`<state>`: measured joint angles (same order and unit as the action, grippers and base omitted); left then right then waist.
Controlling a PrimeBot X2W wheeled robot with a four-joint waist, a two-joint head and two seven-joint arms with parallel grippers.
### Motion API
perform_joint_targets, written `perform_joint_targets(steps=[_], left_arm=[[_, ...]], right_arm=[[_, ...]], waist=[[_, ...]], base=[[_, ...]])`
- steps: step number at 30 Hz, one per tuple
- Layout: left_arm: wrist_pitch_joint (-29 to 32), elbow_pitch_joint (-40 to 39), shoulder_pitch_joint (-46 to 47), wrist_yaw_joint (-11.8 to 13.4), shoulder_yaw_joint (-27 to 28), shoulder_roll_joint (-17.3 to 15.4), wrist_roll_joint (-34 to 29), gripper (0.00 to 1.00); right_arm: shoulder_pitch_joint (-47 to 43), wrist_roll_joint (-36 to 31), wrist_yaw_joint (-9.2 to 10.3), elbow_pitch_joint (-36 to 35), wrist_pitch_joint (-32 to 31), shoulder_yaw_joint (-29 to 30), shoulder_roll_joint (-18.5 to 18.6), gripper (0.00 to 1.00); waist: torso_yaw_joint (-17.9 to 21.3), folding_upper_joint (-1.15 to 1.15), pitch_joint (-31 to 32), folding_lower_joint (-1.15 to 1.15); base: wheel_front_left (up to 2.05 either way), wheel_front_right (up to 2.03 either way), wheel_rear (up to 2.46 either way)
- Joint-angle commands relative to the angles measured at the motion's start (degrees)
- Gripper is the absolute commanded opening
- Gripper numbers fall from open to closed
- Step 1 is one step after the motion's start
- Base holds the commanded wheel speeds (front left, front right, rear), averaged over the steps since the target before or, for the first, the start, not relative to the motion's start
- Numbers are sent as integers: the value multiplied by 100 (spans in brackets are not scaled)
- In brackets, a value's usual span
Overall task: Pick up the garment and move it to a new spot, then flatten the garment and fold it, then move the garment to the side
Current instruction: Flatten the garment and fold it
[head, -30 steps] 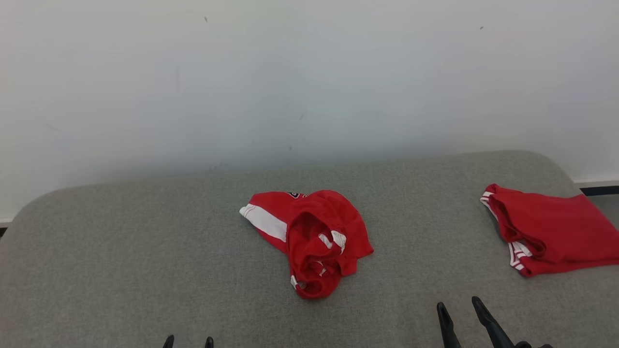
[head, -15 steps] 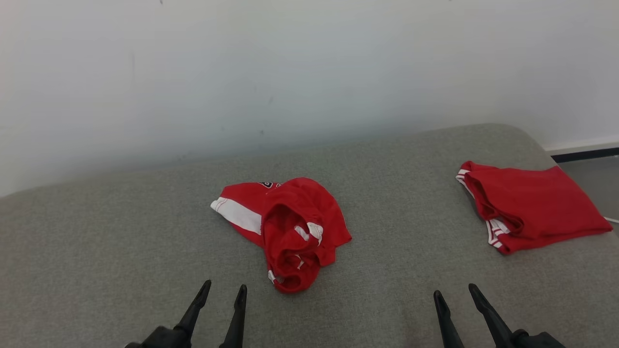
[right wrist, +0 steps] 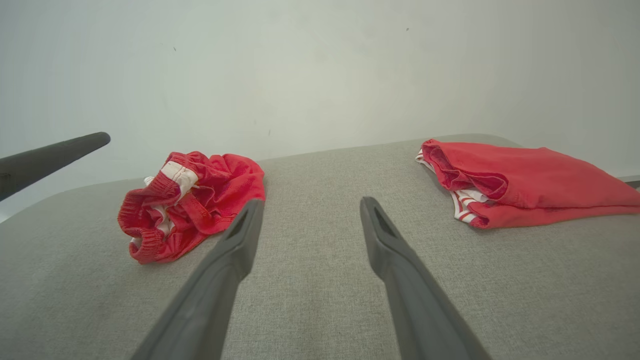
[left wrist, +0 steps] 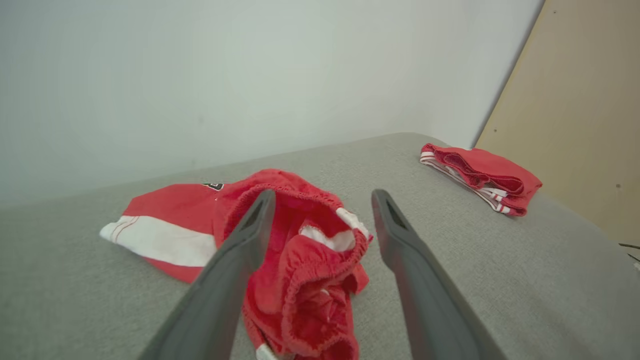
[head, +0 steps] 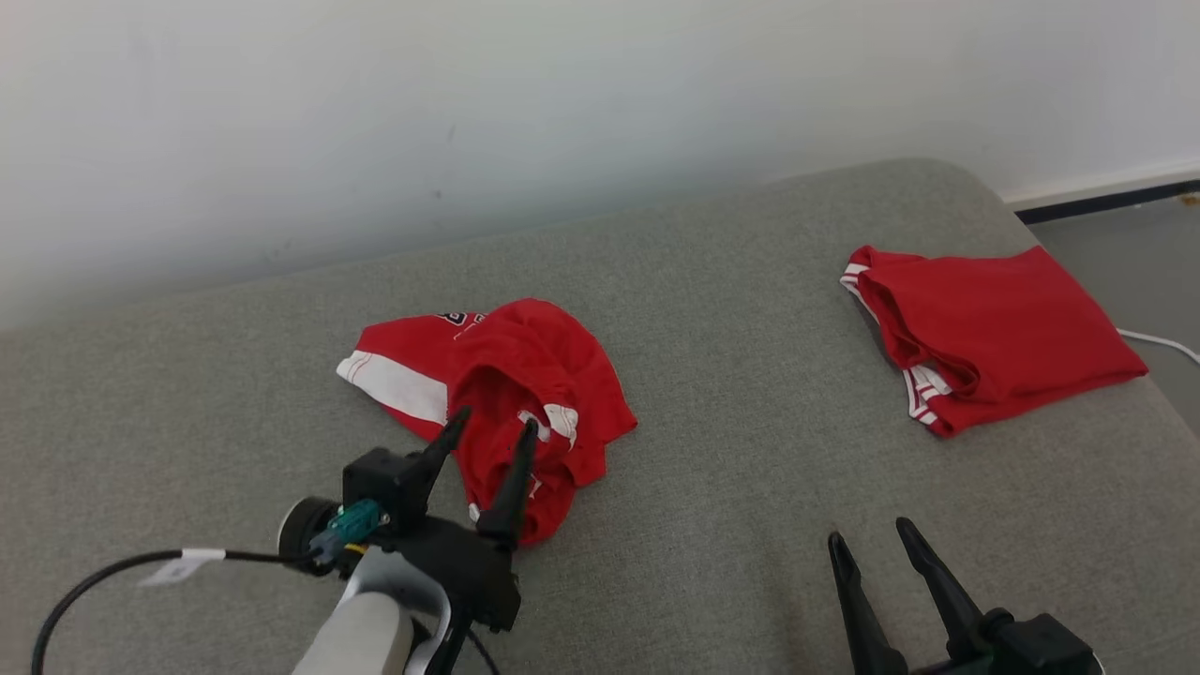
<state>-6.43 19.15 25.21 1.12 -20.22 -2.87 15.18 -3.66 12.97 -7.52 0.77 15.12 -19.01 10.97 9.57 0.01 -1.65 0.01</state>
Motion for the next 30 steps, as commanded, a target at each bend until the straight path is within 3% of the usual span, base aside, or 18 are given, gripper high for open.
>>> perform_joint_targets(steps=[1,9,17,20,21,22,23,30], left_arm=[[53,21,186,-7,-103,-7,136,100],[693,241,805,242,-737,-7,570,100],[894,482,968,531,-918,-7,626,100],[856,498,1031,522,-951,-6,646,44],[837,496,1043,506,-969,-6,654,15],[837,496,1043,506,-969,-6,654,15],[834,500,1041,486,-985,-6,677,0],[894,389,1013,294,-1030,-5,1191,0]], right_arm=[[92,-41,6,-13,3,-13,-28,100],[323,-28,6,-65,3,18,-102,100],[393,-32,6,-55,3,-9,-171,100],[421,-33,6,-35,3,-23,-175,100],[431,-30,6,-28,3,-21,-174,100],[431,-30,6,-28,3,-21,-174,100],[434,-25,6,-19,3,-22,-174,100],[448,11,6,57,2,-91,-142,100]], waist=[[150,-1,-271,-1],[266,-1,-603,-1],[306,-1,-713,-1],[299,-1,-734,-1],[294,-1,-737,-1],[294,-1,-737,-1],[289,-1,-736,-1],[320,-1,-559,-1]], base=[[0,0,0],[0,0,0],[0,0,0],[0,0,0],[0,0,0],[0,0,0],[0,0,0],[0,0,0]])
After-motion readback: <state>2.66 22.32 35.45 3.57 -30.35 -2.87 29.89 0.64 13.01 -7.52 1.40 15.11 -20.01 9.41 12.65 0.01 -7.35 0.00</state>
